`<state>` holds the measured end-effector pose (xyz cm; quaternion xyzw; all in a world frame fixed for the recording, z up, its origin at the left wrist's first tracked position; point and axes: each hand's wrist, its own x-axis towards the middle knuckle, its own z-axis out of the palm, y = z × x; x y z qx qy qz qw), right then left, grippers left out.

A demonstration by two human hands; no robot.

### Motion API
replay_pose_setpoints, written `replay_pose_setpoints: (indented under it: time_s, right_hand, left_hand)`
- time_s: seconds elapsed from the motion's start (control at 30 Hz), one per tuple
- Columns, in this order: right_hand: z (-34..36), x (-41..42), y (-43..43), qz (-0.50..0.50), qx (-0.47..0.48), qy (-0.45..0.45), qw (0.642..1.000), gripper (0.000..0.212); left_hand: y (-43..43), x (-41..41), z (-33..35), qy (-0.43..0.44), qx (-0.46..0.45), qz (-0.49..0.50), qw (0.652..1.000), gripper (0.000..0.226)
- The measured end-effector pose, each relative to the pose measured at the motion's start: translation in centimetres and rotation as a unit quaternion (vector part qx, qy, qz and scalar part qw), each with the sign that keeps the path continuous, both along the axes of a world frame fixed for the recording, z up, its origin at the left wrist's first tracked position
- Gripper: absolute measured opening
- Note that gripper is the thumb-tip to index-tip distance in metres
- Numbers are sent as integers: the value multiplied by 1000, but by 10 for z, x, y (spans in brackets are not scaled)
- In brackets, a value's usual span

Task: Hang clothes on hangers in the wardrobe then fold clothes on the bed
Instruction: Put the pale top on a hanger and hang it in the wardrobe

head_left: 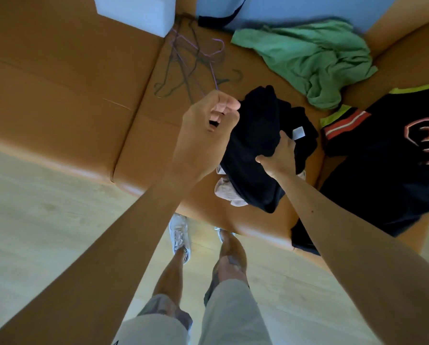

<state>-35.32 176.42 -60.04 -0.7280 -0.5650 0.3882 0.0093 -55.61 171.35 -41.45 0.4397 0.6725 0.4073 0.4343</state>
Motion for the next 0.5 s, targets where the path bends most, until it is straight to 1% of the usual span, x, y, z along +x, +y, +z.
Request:
replay_pose_setpoints:
  time_s: [0.07,0.17,0.27,0.33,0.4,0.43,0.5]
  right_hand:
    - [-13,2,9,-4,-16,-19,1000,106]
    - [-30,4,20,-23,-67,-45,996,122]
    - [-40,8,24,-49,-147,-32,987,134]
    - [-47,10,23,-40,-178,-40,982,138]
    - [-52,12,20,-8,-192,-59,980,138]
    - [-57,14,20,3,-195,-63,979,134]
    - [-61,17,22,10,-202,-47,978,114]
  left_hand:
    - [10,6,-7,2,-5,-1,1000,14]
    - [23,13,-20,7,-14,-4,1000,15]
    - [29,18,-32,10,-25,-2,1000,14]
    - [32,17,-39,7,-28,4,1000,14]
    - [32,13,-43,6,-30,11,999,15]
    - [32,10,-44,6,-29,16,999,15]
    - [31,2,-43,5,-25,26,999,14]
